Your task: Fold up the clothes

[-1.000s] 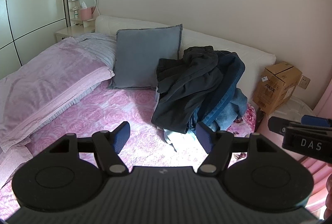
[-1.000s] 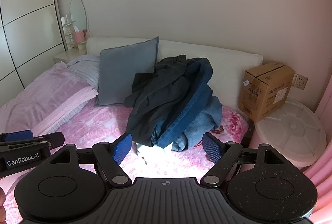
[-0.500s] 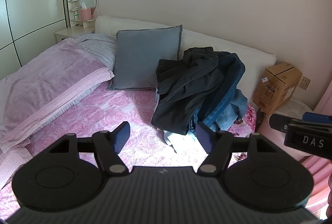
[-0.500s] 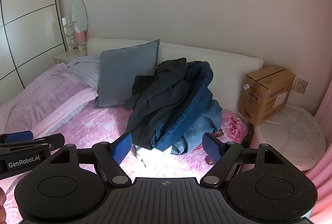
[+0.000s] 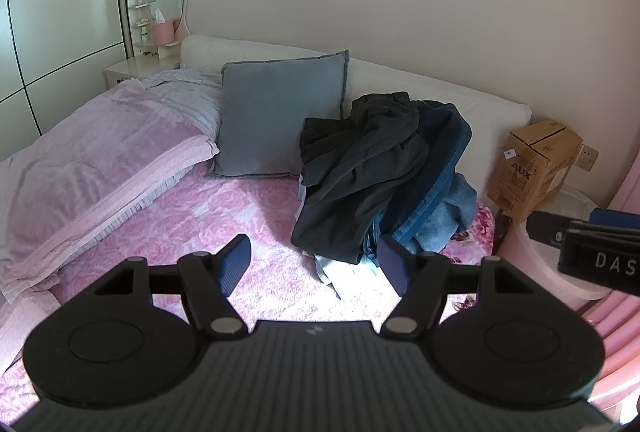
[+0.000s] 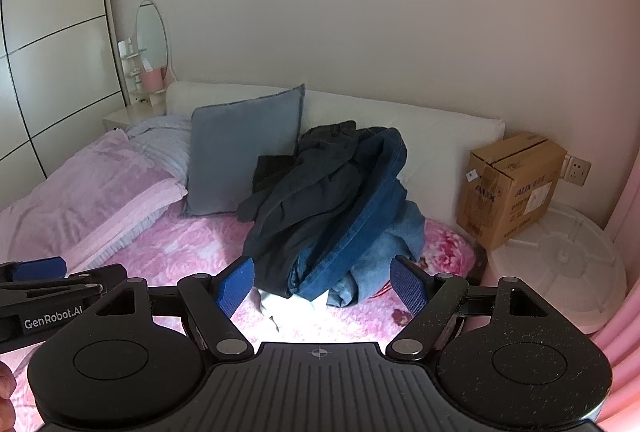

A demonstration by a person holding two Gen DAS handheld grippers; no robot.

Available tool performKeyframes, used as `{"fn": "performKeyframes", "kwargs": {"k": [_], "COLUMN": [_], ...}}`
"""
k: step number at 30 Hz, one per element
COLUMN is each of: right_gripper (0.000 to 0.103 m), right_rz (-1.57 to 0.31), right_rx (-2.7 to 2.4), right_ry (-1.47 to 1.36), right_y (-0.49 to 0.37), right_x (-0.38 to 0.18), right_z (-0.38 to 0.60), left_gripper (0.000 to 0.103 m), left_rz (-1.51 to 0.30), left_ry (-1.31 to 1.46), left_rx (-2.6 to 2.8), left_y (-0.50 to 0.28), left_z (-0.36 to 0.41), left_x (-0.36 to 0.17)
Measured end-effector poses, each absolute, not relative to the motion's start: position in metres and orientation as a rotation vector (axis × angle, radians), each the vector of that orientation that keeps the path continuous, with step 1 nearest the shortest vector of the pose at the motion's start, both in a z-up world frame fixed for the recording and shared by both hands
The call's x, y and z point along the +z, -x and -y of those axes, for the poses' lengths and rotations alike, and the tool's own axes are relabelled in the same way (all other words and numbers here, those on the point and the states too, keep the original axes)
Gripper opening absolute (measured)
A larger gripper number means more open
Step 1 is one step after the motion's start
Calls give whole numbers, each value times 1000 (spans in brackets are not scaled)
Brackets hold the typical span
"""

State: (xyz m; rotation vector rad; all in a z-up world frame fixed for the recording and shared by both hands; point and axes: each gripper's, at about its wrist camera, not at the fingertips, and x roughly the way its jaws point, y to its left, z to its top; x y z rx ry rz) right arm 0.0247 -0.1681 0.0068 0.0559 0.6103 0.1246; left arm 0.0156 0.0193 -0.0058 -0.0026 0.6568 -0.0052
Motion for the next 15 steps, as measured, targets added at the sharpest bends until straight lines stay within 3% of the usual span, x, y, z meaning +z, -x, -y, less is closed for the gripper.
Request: {"fn": "performKeyframes", "kwargs": {"k": [15], "right_gripper": [78], "right_rz": [-636], "right_rx": [139], "right_ry": [-57], "right_y": [-61], "right_x": [-1], "right_z": [182], "left_gripper": [67], "left_rz": [-689], "left_ry": [-1], "left_rx": [20], "left_y": [-55], "left_z": [-5], "left_x": [-15]}}
